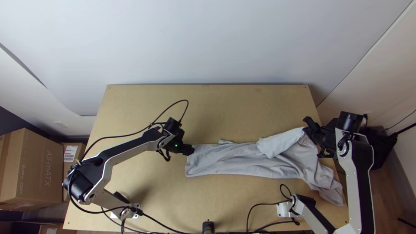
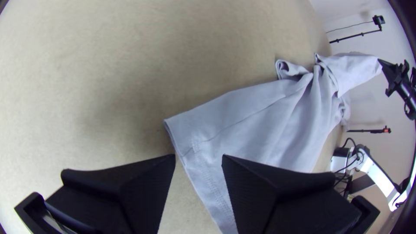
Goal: Fold the t-shirt
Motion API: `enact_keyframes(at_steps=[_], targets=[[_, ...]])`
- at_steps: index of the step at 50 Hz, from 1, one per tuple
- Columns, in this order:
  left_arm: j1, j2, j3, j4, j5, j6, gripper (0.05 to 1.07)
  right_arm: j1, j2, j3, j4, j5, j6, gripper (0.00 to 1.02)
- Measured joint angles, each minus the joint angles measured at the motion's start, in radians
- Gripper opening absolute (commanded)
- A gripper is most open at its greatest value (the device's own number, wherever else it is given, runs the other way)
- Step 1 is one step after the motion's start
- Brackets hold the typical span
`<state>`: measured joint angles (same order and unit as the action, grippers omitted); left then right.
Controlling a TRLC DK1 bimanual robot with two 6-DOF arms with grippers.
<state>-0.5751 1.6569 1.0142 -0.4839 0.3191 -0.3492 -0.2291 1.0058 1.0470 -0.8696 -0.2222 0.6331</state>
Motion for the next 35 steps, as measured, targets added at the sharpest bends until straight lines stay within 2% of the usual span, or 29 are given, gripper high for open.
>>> enact_keyframes(at_steps=[6, 7, 12, 14, 15, 29, 35], targets=[[-0.010, 0.009, 0.008, 0.009, -0.007, 0.000, 0.60, 0.000, -0.004, 0.000, 0.000, 0.000, 0.002, 0.02], [-0.010, 0.010, 0.008, 0.010, -0.008, 0.000, 0.55, 0.000, -0.006, 0.000, 0.000, 0.000, 0.002, 0.02], [-0.010, 0.017, 0.010, 0.031, -0.012, 0.000, 0.21, 0.000, -0.022, -0.002, 0.000, 0.000, 0.002, 0.02], [-0.010, 0.022, 0.010, 0.047, -0.018, 0.000, 0.10, 0.000, -0.031, -0.008, 0.001, 0.000, 0.002, 0.02], [-0.010, 0.025, 0.010, 0.055, -0.021, -0.002, 0.08, 0.000, -0.035, -0.011, 0.000, 0.000, 0.002, 0.02], [0.008, 0.031, 0.013, 0.043, -0.032, -0.002, 0.08, -0.005, -0.056, -0.024, 0.000, 0.001, 0.001, 0.02], [0.066, -0.008, 0.037, -0.053, -0.032, -0.002, 0.08, -0.019, -0.058, -0.024, -0.006, 0.015, -0.048, 0.02]])
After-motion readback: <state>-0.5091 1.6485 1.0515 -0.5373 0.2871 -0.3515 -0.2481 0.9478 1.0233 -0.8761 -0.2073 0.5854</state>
